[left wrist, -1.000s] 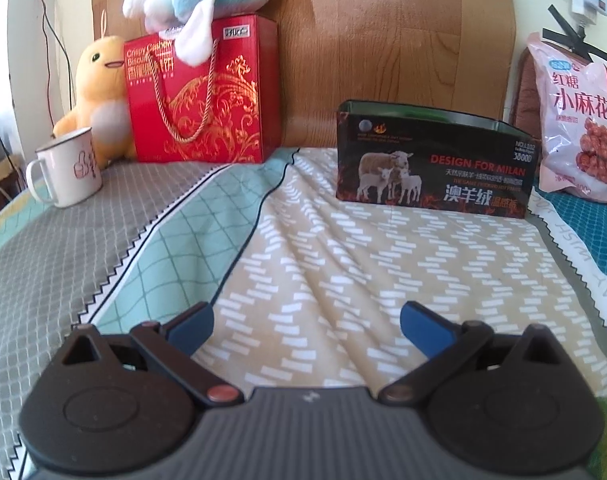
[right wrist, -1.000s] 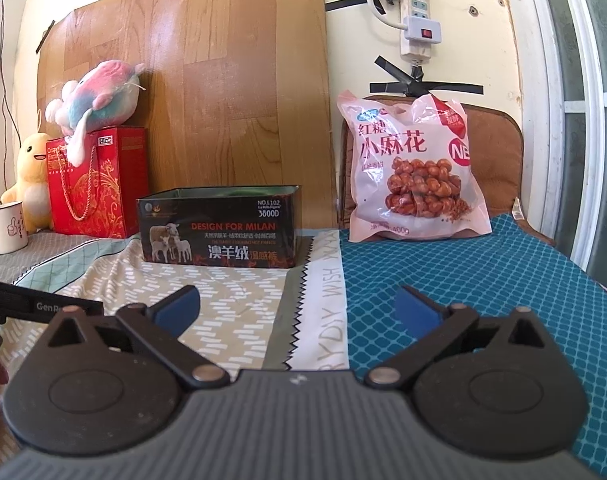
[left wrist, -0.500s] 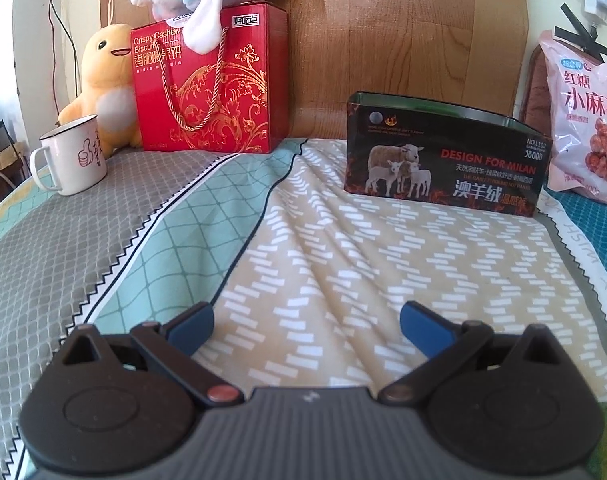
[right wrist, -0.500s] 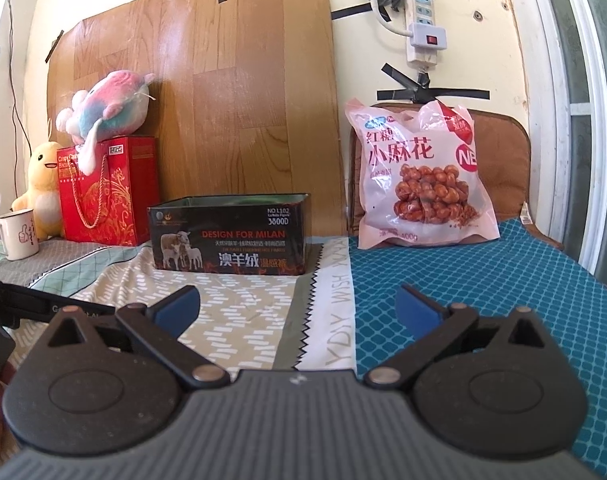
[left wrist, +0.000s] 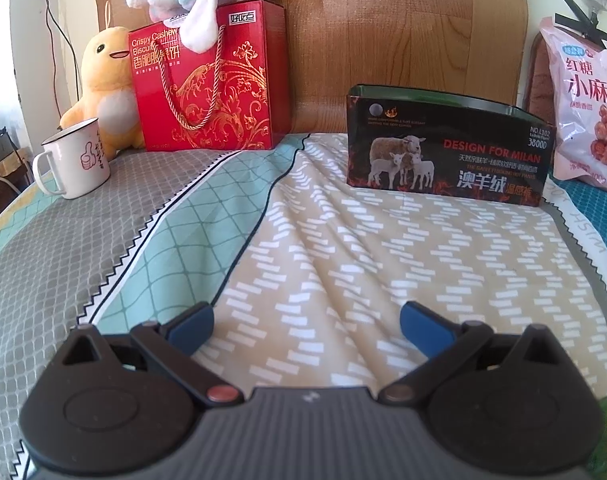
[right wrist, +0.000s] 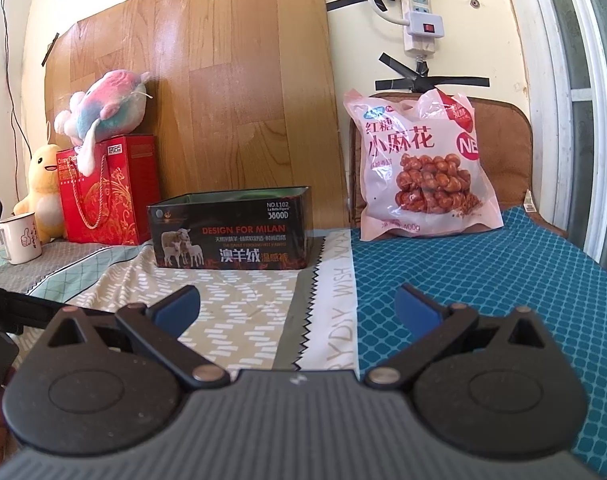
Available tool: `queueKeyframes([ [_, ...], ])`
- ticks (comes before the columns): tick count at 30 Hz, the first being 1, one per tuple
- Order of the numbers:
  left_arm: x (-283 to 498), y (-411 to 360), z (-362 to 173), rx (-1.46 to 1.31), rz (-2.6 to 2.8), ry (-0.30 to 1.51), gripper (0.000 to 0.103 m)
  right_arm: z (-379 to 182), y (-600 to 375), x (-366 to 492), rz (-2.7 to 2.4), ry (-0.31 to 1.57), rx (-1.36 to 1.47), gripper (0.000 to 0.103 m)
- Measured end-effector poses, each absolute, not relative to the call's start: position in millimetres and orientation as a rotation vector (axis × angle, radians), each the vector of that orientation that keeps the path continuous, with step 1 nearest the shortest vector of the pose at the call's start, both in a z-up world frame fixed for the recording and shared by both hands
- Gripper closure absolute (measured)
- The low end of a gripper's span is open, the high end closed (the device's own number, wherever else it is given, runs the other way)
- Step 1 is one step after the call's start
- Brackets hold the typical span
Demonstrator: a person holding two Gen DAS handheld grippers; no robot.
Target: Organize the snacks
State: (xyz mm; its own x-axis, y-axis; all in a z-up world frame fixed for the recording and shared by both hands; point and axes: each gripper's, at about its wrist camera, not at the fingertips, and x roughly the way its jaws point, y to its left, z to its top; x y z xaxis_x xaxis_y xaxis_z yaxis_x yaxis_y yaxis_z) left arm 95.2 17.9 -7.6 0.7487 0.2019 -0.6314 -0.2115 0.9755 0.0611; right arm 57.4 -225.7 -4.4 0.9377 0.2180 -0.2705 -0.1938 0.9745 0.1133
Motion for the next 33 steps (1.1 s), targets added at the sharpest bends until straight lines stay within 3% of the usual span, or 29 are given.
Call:
queueKeyframes([
  [16,77.1,6.6,0.3,0.094,0.323,0.554,0.000,-3.9,-227.5,57.5,0.206,0.284,0.089,0.000],
  [33,86.8,10.3,-5.4,0.084,0.275,0.628,0.000,-3.5,-228.4,58.1,0.210,0.286,0.092,0.000],
])
